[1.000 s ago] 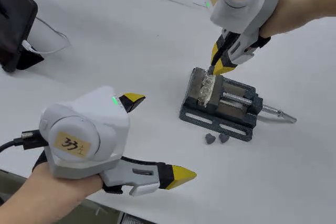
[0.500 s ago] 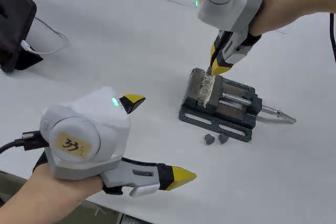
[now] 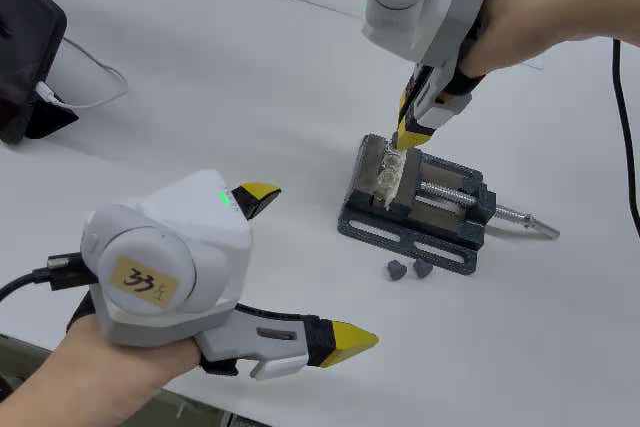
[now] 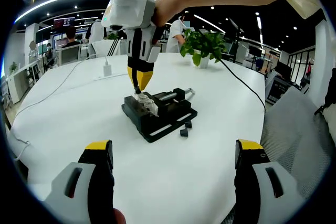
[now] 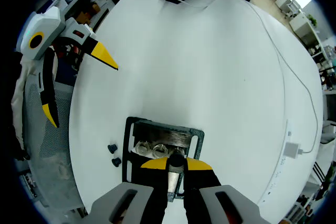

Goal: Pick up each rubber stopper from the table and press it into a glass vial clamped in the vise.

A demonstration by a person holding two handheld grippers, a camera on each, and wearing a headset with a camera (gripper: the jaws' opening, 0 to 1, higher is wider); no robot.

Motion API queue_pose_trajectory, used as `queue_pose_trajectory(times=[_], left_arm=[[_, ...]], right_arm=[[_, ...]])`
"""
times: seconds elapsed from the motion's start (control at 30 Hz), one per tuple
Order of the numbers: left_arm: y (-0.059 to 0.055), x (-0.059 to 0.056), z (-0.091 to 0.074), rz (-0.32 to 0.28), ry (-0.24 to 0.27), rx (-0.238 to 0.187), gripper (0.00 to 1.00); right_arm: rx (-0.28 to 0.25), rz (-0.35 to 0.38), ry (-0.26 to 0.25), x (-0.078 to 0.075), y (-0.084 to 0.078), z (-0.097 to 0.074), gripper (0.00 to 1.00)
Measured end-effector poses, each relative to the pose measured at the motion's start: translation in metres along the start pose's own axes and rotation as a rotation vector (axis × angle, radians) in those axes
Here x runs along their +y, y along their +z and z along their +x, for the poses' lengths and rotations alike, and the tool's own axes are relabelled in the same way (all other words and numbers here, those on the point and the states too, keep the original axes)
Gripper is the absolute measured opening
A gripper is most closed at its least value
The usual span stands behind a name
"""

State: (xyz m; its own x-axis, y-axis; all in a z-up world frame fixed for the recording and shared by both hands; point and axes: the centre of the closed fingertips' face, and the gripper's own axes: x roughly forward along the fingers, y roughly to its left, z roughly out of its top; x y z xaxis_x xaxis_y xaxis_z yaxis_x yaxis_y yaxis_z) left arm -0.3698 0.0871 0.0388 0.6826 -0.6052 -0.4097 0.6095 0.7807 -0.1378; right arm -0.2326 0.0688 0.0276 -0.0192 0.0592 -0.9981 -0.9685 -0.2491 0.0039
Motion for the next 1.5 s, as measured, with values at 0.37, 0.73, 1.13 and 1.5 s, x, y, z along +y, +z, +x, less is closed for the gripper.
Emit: queue_pose_trajectory(times=[0.37,0.73,1.13,1.5], left_arm=[[-0.001,0.002,-0.001,-0.004,0.006,0.003,0.96],[-0.002,0.002,-0.001,-0.005,0.007,0.005,0.96],[-0.002,0.006,-0.003,-0.006,0.013,0.006,0.96],[0.002,0.005,0.000,-0.002,0.007,-0.001,0.96]], right_arm=[[-0.026,-0.031,0.004,0.002,0.000,-0.001,0.06],[-0.047,-0.073,0.004,-0.001,0.000,0.000,0.08],[-0.077,-0.087,0.012,0.002,-0.003,-0.008,0.21],[-0.117,-0.059,0.010,-0.005,-0.004,-0.020,0.12]])
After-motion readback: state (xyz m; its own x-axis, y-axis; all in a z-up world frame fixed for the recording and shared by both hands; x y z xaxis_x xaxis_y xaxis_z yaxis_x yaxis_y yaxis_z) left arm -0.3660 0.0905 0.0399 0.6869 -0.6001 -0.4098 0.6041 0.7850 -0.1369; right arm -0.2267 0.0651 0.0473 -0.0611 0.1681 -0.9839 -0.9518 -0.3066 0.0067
